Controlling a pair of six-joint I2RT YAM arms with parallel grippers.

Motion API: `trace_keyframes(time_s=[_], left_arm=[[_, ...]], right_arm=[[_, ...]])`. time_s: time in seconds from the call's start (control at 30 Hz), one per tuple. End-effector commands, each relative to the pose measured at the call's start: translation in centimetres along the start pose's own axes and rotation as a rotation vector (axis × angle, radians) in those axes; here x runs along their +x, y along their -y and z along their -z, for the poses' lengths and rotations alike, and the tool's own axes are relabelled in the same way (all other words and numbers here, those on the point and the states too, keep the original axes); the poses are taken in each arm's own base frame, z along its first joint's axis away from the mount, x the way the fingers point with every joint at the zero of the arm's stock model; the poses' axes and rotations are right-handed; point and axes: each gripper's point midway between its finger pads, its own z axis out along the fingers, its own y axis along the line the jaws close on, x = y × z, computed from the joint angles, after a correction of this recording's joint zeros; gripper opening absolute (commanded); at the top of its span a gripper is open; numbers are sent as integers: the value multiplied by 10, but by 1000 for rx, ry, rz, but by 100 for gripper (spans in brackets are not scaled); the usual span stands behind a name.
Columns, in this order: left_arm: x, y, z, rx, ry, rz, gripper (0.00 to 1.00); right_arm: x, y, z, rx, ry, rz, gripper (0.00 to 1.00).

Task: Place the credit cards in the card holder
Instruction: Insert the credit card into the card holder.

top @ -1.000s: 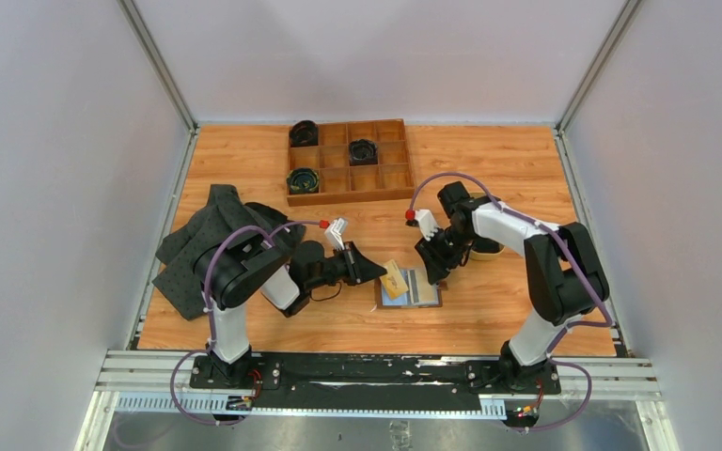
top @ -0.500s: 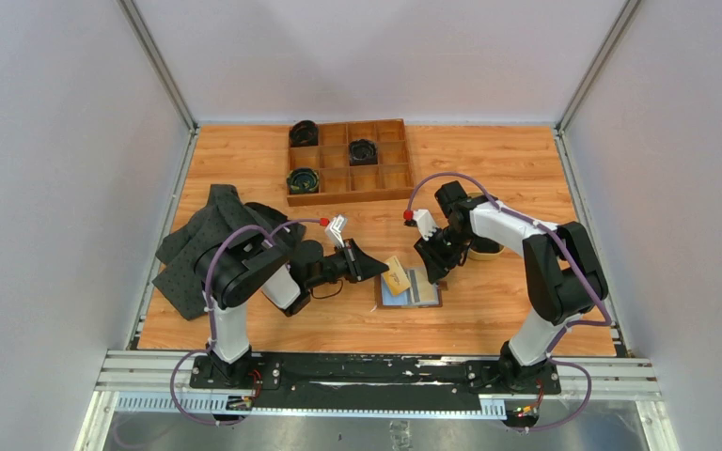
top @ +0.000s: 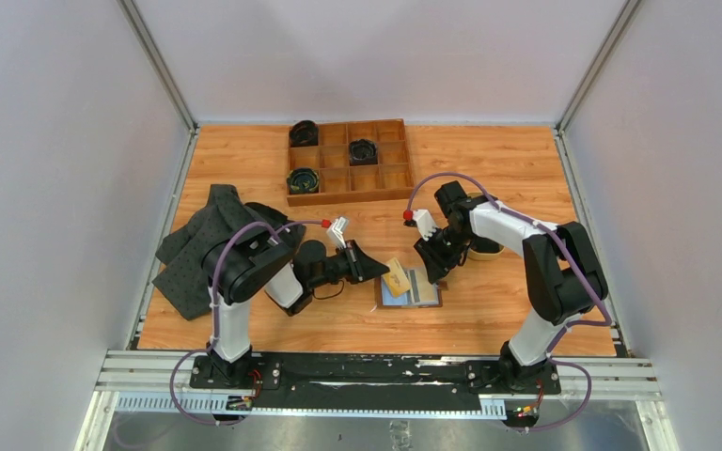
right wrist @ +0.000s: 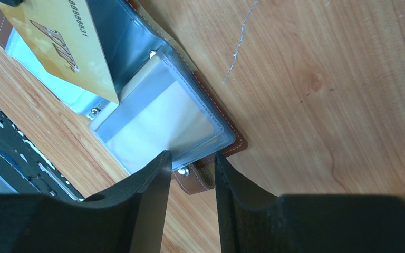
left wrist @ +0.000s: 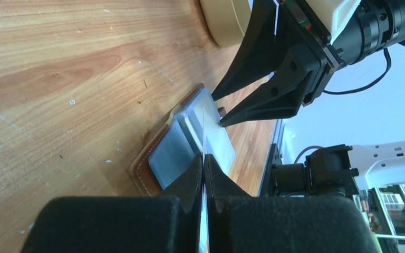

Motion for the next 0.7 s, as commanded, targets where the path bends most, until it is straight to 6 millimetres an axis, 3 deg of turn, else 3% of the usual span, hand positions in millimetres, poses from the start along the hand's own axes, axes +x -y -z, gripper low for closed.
trace_keyframes(time_s=[0.0,0.4,0.67], left_arm=[[0,-5,-4,-5,2,11,0],[4,-17,3,-105,-14,31,0],[13,-13,-7,-117,-51,26,0]], right_arm=[[2,8,-2,48,-35,13,39],[1,7,-1,45,-27,12,38],[-1,6,1,45,-20,17,38]])
